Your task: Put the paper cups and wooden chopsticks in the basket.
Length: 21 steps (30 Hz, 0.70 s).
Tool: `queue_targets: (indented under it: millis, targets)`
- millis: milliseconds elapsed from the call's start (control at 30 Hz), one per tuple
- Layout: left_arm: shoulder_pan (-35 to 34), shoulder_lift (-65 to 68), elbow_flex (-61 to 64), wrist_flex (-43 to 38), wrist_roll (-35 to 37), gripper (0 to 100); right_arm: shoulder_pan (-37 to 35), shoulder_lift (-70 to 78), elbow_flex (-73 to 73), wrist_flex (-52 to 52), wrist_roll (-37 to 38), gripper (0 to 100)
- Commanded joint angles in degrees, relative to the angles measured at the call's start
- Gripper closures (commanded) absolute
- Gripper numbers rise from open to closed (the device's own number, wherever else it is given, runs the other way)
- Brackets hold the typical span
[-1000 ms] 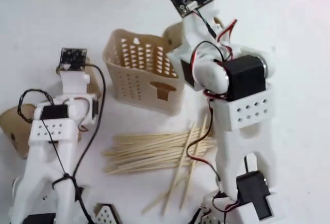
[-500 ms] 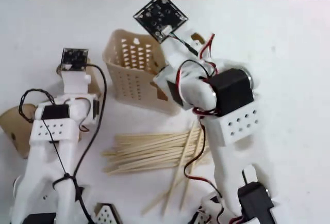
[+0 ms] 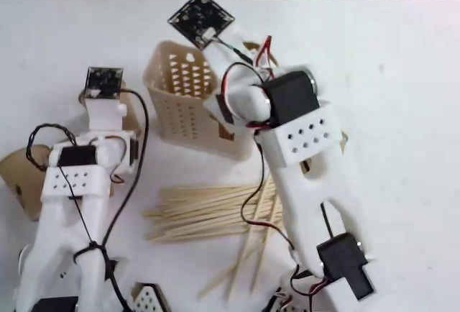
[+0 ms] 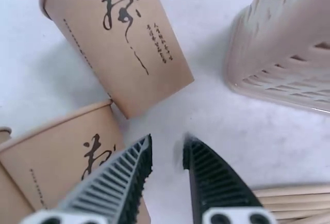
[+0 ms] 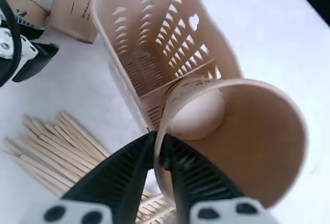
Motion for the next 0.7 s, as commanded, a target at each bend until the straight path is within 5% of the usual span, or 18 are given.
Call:
queue_targets:
  millis: [0,300,467,667]
  targets:
    - [0.6,-1.4,-0.4,-1.2,0.6,88,-0.2,-1.9,-3.3,-1.6,0.2,95.3]
    - [0.6,-1.3,-0.3,-1.9,0.6,88,-0.2,-4.9,-4.4,-1.1,0.5,70.6]
    - [0.6,-1.3,-0.2,-1.8,0.6,88,3.6,-10.5,-4.4,2.2,0.6,79.1]
    - [0.6,-1.3,-0.2,-1.8,0.6,88,23.3,-10.2,1.2,3.8,-4.7,94.9]
